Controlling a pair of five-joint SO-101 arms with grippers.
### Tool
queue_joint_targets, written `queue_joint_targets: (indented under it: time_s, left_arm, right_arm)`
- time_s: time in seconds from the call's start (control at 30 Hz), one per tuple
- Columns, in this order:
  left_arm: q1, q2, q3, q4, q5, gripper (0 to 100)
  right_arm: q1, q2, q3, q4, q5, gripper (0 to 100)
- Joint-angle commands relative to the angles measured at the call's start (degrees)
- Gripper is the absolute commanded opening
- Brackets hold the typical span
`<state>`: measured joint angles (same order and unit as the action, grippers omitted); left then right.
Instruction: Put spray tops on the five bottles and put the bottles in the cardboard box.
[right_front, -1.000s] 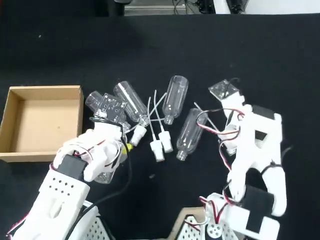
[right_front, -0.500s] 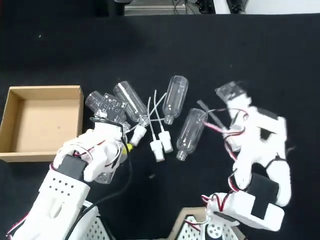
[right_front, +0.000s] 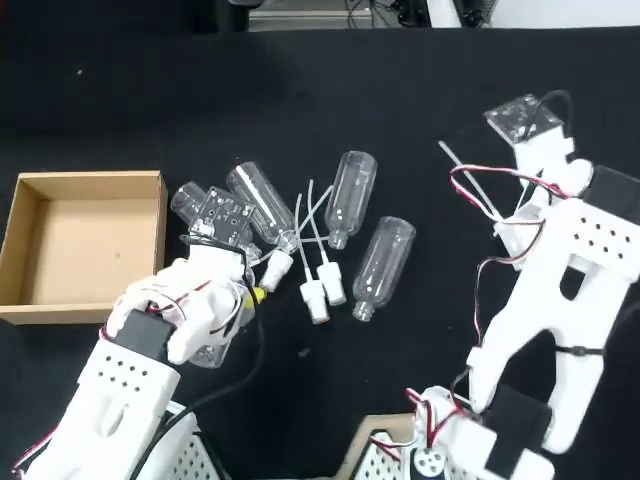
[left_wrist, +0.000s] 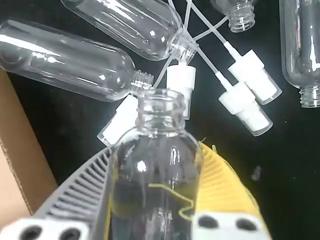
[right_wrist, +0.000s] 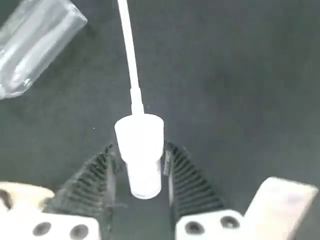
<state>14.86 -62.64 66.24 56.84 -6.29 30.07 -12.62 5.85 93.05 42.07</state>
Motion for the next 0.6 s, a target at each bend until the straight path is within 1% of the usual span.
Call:
queue_joint_targets:
  time_s: [0.0,0.07,0.13,0.2,0.23,0.3,0.37,0.43,0.5,0.57]
  left_arm:
    - [0.84,-1.32,-0.40,-1.32,0.62,3]
    - [0.84,-1.32,-0.48,-1.32,0.62,3]
    - [0.84,-1.32,-0.40,-1.41,0.62,3]
    - [0.84,-1.32,-0.31,-1.49,0.62,3]
    - [0.84,-1.32,-0.22,-1.93,0.62,3]
    - [0.84,-1.32,0.40,-2.64,0.62,3]
    - [0.84,-1.32,0.84,-2.99,0.62,3]
    - [0.84,-1.32,1.01,-3.43,0.62,3]
    - [0.84,-1.32,1.01,-3.43,0.62,3]
    - [0.84,-1.32,1.01,-3.43,0.62,3]
  right_arm:
    - [7.56,9.36,0.13,-6.59,-17.76,1.1]
    - [10.37,15.96,2.15,-11.43,-25.49,1.1]
    - [11.52,21.32,2.95,-14.15,-30.68,1.1]
    - [10.99,24.40,3.03,-14.86,-32.97,1.5]
    - [9.76,24.84,2.95,-14.59,-33.23,3.4]
    - [7.30,24.84,3.38,-13.71,-33.41,12.0]
    - [4.48,24.84,2.86,-11.25,-32.70,23.2]
    - [1.76,24.84,1.71,-8.62,-28.40,32.4]
    - [-0.62,24.84,-0.13,-4.75,-24.18,36.8]
    - [-2.29,24.84,-3.03,0.00,-17.49,36.4]
